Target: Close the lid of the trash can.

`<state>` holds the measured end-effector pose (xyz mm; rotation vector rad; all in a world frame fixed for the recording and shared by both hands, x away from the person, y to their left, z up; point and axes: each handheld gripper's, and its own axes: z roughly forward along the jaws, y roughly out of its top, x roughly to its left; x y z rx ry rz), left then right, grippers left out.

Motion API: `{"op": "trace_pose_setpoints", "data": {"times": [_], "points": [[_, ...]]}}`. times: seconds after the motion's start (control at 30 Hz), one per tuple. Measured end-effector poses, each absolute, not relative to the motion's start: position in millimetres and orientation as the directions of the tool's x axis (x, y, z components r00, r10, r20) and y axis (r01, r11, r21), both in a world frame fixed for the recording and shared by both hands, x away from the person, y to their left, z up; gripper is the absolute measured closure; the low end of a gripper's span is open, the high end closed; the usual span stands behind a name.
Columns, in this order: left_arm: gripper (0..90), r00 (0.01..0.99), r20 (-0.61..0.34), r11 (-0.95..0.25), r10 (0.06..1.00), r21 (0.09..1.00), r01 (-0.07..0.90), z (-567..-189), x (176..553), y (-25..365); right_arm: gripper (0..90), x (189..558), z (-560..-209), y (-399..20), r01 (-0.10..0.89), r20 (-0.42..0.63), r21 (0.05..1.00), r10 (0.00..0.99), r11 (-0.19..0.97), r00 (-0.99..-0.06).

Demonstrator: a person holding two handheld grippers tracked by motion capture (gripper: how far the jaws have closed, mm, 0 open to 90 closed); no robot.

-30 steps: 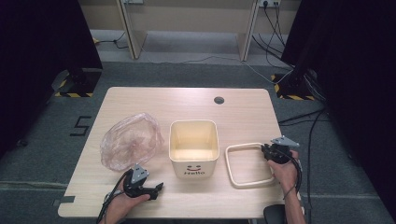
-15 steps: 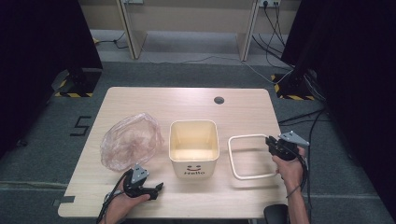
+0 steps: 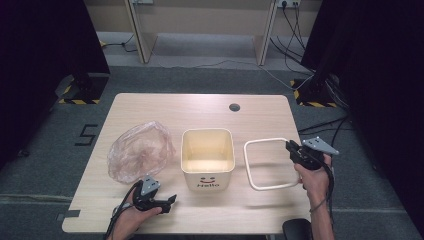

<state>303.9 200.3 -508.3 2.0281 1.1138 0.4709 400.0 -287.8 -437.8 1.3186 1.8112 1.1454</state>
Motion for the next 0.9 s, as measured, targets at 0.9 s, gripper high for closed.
{"op": "trace_pose_setpoints", "data": {"times": [0.9], "points": [[15.1, 0.633, 0.015, -0.344, 0.774, 0.849, 0.401, -447.8, 282.2, 167.5, 80.7, 390.4, -392.6, -273.6, 0.319, 0.002, 0.939, 0.925, 0.130, -0.381]]}}
